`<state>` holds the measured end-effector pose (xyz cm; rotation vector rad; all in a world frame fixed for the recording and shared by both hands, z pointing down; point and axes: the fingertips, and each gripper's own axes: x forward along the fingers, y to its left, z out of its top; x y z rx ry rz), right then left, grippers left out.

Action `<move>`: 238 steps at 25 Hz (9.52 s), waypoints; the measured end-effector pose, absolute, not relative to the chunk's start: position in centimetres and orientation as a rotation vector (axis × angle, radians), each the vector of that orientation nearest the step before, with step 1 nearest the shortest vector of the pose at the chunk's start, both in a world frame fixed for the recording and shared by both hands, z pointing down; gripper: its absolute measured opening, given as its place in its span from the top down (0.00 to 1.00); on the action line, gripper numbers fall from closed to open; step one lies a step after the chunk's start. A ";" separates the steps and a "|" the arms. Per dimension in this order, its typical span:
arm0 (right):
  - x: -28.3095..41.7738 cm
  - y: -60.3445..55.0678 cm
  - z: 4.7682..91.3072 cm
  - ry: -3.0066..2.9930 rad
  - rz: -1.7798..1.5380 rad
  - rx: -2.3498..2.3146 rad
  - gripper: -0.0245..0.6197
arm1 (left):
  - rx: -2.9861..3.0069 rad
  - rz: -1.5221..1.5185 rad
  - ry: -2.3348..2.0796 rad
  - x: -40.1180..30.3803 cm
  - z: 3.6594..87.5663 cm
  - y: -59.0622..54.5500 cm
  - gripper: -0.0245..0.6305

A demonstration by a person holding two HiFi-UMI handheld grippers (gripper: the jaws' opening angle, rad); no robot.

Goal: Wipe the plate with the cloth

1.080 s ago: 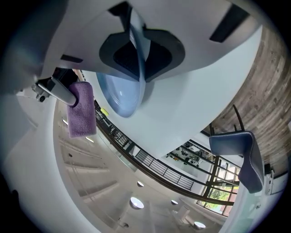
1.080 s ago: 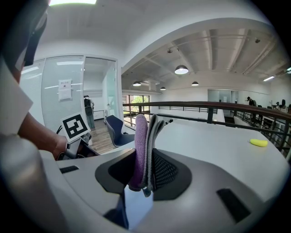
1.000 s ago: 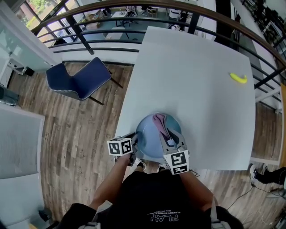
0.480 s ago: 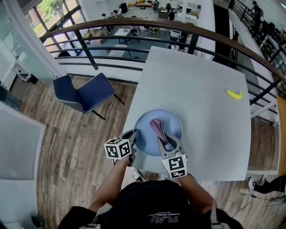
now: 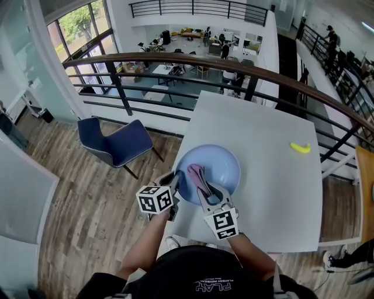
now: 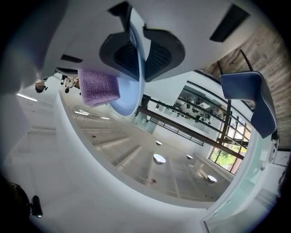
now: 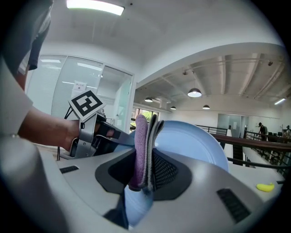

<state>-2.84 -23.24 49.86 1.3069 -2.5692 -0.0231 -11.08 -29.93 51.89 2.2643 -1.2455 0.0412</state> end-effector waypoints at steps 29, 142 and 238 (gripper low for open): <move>-4.9 -26.9 46.9 -2.532 -0.050 1.407 0.80 | 2.347 -0.012 -1.267 -13.2 48.3 -28.7 0.92; -9.1 -19.2 50.9 -2.569 0.153 1.204 0.80 | 2.244 -0.111 -1.407 -14.9 48.4 -25.6 0.91; 9.8 -19.1 63.6 -2.202 0.449 1.513 0.80 | 1.839 0.271 -1.149 -8.1 72.7 -22.0 0.91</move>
